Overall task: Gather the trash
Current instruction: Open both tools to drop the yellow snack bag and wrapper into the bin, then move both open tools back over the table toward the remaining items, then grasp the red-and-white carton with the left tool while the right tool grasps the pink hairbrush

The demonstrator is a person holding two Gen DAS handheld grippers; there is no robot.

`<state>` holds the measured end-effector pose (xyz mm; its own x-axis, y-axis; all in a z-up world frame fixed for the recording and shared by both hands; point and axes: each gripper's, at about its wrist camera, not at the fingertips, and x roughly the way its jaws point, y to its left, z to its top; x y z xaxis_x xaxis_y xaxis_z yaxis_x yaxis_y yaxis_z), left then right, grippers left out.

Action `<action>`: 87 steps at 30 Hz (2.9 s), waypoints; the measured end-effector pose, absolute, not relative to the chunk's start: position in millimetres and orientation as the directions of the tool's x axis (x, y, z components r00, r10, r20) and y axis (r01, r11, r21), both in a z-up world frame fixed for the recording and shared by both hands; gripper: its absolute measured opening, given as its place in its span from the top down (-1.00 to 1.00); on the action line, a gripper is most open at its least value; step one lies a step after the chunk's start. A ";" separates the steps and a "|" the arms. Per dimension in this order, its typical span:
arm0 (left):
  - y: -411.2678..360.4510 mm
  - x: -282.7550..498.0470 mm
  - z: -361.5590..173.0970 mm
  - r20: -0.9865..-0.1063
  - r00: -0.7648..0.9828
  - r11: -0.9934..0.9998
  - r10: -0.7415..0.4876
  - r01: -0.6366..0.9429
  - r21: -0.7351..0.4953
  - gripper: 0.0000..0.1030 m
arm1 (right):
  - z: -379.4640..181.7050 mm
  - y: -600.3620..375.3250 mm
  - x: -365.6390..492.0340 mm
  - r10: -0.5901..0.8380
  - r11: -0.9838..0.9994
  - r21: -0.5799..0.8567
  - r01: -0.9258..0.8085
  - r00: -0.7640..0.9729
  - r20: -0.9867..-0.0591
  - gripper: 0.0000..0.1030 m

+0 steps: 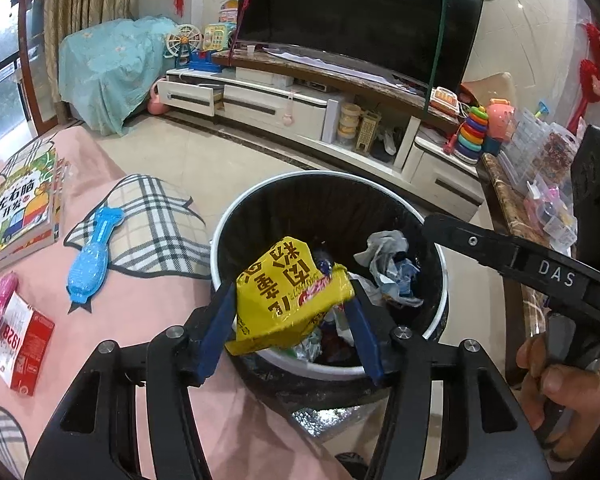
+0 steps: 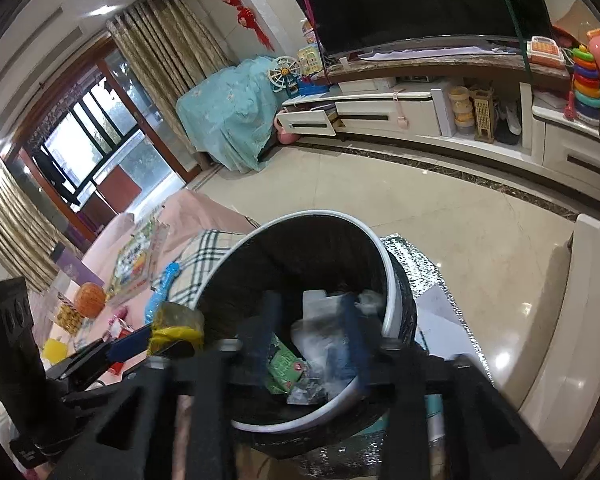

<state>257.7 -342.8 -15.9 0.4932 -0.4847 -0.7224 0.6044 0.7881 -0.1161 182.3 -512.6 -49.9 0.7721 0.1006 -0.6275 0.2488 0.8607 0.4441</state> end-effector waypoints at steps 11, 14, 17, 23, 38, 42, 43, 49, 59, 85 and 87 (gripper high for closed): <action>-327.5 245.5 -13.8 -0.695 0.495 0.782 -0.521 0.603 -0.157 -0.32 | -36.7 -500.9 154.1 0.086 0.833 0.492 0.252 0.821 -0.565 -0.53; -320.6 238.6 -11.0 -0.685 0.505 0.782 -0.524 0.604 -0.153 -0.32 | -32.6 -498.1 147.3 0.085 0.825 0.507 0.250 0.831 -0.549 -0.56; -305.3 232.1 -13.4 -0.684 0.514 0.796 -0.518 0.583 -0.164 -0.33 | -29.2 -490.6 144.1 0.093 0.826 0.510 0.241 0.834 -0.544 -0.57; -259.8 218.6 -28.5 -0.690 0.539 0.833 -0.484 0.526 -0.173 -0.33 | -29.8 -463.3 138.6 0.128 0.834 0.513 0.206 0.831 -0.541 -0.67; -125.6 214.0 -51.2 -0.710 0.599 0.921 -0.371 0.332 -0.202 -0.33 | -45.9 -371.5 153.8 0.258 0.856 0.510 0.082 0.787 -0.561 -0.73; -96.2 220.7 -52.7 -0.713 0.610 0.934 -0.347 0.298 -0.200 -0.36 | -48.4 -351.2 162.2 0.283 0.861 0.506 0.056 0.772 -0.568 -0.73; -92.5 222.5 -52.8 -0.712 0.612 0.935 -0.344 0.291 -0.202 -0.38 | -48.9 -348.5 163.2 0.287 0.861 0.506 0.053 0.771 -0.569 -0.73; -78.6 246.1 -56.5 -0.720 0.606 0.939 -0.338 0.271 -0.213 -0.45 | -52.6 -332.0 172.9 0.302 0.857 0.514 0.045 0.765 -0.570 -0.73; -98.6 306.8 -66.2 -0.739 0.590 0.937 -0.326 0.305 -0.169 -0.48 | -58.0 -327.3 185.9 0.322 0.847 0.530 0.040 0.755 -0.572 -0.73; 55.3 233.6 -66.4 -0.710 0.696 0.985 -0.111 -0.018 -0.172 -0.02 | -81.3 -228.2 250.0 0.387 0.888 0.452 -0.087 0.672 -0.631 -0.72; 57.1 239.2 -69.8 -0.716 0.689 0.983 -0.113 -0.029 -0.183 -0.03 | -83.2 -210.2 264.7 0.384 0.898 0.426 -0.107 0.664 -0.642 -0.72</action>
<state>239.2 57.1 -69.8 0.6890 -0.1130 -0.7159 -0.0290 0.9827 -0.1830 264.7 -210.2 -83.2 0.6638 0.3836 -0.6420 -0.1066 0.8982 0.4265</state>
